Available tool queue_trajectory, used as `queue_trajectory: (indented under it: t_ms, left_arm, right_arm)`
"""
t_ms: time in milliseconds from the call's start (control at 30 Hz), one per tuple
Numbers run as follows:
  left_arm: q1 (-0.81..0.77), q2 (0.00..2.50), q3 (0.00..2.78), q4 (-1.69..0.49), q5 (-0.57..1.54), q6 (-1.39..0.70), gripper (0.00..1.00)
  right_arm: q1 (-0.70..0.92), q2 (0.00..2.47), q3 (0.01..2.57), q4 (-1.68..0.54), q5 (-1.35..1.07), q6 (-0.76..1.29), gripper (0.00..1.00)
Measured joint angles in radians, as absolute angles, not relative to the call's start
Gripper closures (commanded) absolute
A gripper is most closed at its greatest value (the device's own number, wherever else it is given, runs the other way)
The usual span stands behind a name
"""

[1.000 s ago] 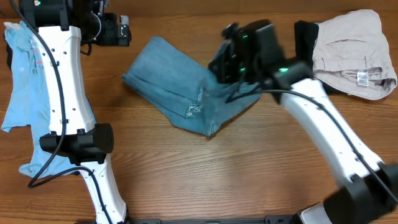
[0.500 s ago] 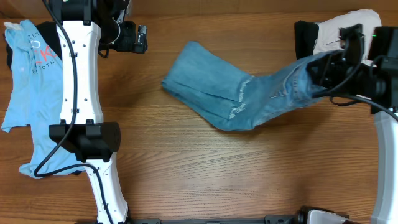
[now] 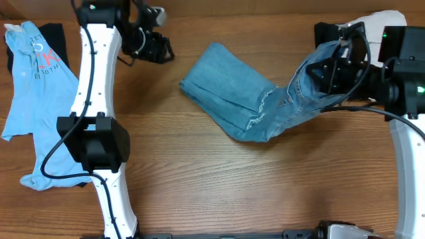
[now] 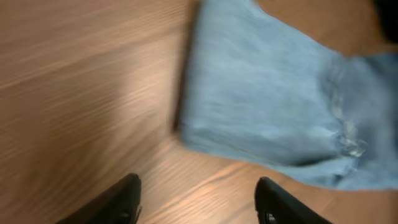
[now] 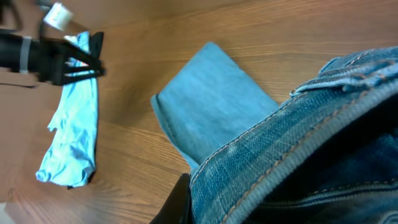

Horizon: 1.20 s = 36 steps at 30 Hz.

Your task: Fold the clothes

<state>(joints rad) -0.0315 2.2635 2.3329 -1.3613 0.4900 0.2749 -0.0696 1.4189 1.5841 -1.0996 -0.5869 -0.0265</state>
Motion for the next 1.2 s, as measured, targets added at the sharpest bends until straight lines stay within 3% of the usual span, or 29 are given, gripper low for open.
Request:
queue_trajectory:
  t_ms: [67,100,333,467,733,900,933,1000,1033,1133,1200]
  left_arm:
    - [-0.036,2.267,2.242,-1.277,0.598,0.353,0.9]
    - [-0.044,2.267,2.169,-1.225,0.641,0.389,0.96]
    - [-0.112,2.278,1.847,-0.877,0.701,0.414,0.96]
    - [-0.145,2.278,1.749,-0.746,0.643,0.313,0.96]
    - [-0.158,2.263,1.589,-0.626,0.624,0.188,0.96]
    - [-0.157,2.259,1.583,-0.628,0.624,0.174,0.96]
    - [-0.157,2.258,1.582,-0.63,0.624,0.172,0.96]
    - [-0.157,2.257,1.582,-0.633,0.624,0.166,0.8]
    - [-0.157,2.257,1.582,-0.643,0.628,0.161,0.71]
    - [-0.14,2.252,1.606,-0.778,0.642,0.155,0.5]
    - [-0.094,2.252,1.659,-0.941,0.604,0.152,0.36]
  right_arm:
    - [-0.057,1.431,1.584,-1.093,-0.587,-0.026,0.96]
    - [-0.049,1.436,1.584,-1.092,-0.587,-0.026,0.96]
    - [-0.01,1.437,1.584,-1.066,-0.587,-0.027,0.96]
    - [0.114,1.439,1.584,-0.956,-0.585,-0.027,0.96]
    - [0.418,1.731,1.592,-0.421,-0.536,-0.014,0.96]
    - [0.473,1.935,1.592,-0.116,-0.449,0.091,0.96]
    - [0.472,1.954,1.592,-0.087,-0.44,0.108,0.93]
    - [0.471,1.983,1.592,-0.052,-0.425,0.139,0.44]
    - [0.471,1.991,1.592,-0.042,-0.418,0.155,0.31]
    - [0.471,1.993,1.594,-0.015,-0.412,0.175,0.05]
    - [0.464,1.993,1.595,-0.017,-0.416,0.183,0.0]
